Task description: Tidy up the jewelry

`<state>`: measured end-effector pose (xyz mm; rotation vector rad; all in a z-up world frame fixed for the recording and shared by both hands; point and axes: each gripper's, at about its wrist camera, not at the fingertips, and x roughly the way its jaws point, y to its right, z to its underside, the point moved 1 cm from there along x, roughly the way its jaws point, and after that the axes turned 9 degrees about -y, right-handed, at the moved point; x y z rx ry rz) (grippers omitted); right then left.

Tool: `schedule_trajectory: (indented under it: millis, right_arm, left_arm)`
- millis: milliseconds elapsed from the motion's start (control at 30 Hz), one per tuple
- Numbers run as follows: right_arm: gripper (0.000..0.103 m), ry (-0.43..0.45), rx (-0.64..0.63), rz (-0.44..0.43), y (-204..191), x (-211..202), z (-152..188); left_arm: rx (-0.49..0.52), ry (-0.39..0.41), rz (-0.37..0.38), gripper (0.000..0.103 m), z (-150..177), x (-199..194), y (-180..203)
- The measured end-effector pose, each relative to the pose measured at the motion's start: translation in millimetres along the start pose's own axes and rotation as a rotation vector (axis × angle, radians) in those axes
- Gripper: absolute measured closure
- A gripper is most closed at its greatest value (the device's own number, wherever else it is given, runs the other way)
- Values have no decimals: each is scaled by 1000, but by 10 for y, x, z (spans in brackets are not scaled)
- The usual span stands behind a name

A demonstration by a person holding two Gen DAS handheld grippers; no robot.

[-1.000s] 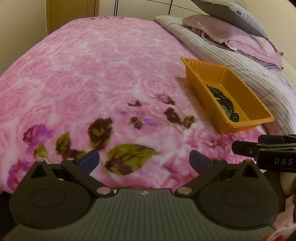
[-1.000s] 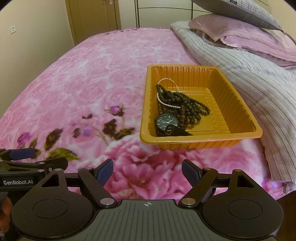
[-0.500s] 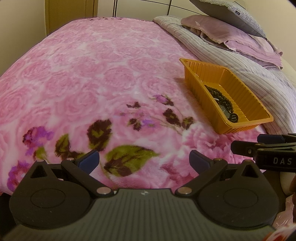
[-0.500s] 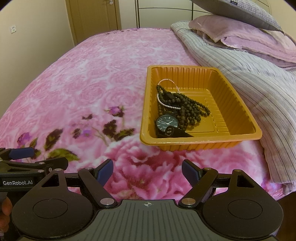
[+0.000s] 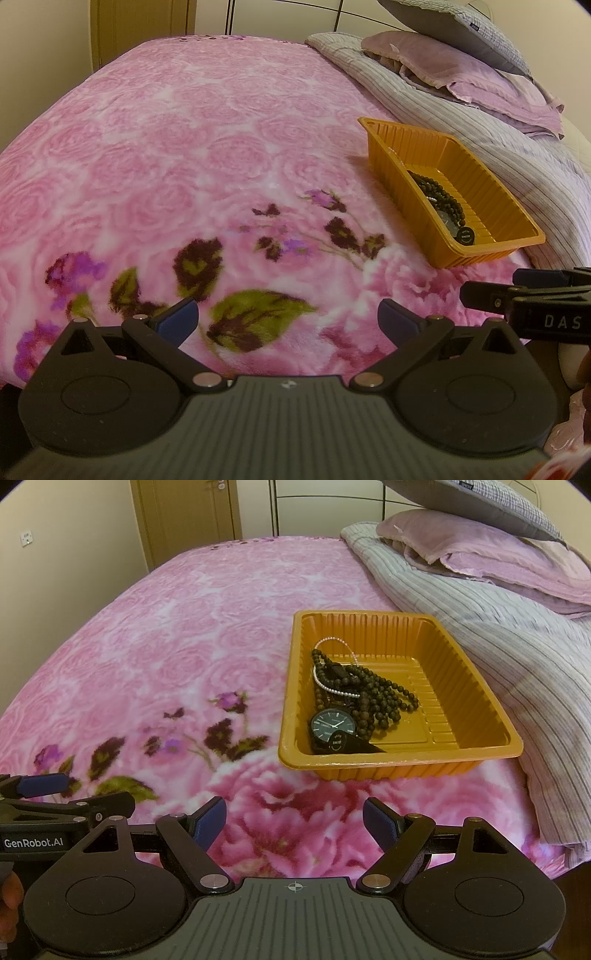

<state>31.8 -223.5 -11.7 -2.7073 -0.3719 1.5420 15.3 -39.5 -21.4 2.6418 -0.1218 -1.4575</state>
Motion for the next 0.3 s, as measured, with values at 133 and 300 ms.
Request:
schedule_trajectory:
  millis: [133, 300]
  right_arm:
    - [22, -1, 1, 0, -1, -2, 3]
    - [22, -1, -1, -2, -1, 5, 11]
  left_arm:
    - [-3, 1, 5, 0, 8, -9, -13]
    - [-11, 24, 14, 0, 27, -30, -34]
